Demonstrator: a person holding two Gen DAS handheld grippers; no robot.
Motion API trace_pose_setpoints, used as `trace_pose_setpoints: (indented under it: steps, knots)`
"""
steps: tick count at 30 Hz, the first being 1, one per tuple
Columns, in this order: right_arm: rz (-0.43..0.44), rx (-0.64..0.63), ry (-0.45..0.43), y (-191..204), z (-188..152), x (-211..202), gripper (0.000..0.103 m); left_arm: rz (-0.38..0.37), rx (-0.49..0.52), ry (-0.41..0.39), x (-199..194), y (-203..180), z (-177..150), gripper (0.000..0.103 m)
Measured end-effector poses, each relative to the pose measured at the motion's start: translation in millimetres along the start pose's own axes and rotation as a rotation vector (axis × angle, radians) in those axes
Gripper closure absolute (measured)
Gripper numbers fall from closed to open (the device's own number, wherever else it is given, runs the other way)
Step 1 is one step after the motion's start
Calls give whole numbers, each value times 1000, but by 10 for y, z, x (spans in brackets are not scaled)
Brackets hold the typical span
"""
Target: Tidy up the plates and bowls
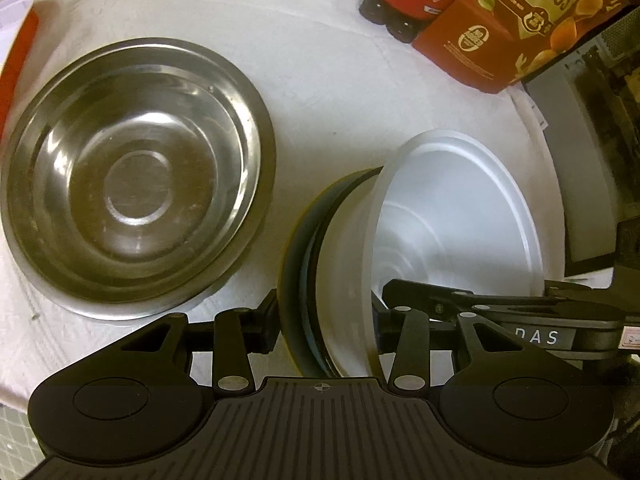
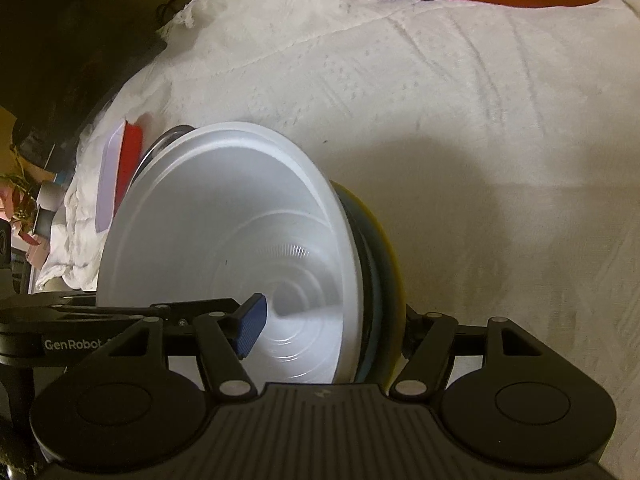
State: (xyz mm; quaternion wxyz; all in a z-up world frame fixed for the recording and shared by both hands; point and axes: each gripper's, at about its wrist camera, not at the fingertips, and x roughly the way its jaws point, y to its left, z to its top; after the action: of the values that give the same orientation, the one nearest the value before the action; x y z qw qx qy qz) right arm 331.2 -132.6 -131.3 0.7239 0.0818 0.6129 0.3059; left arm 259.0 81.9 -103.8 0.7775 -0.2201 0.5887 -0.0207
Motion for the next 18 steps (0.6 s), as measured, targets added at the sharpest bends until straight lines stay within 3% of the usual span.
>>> trace_pose_setpoints:
  steps: [9, 18]
  knots:
    - [-34, -5, 8, -18, 28, 7, 37, 23, 32, -18, 21, -122, 102, 50]
    - [8, 8, 13, -57, 23, 38, 39, -2, 24, -6, 69, -53, 127, 48]
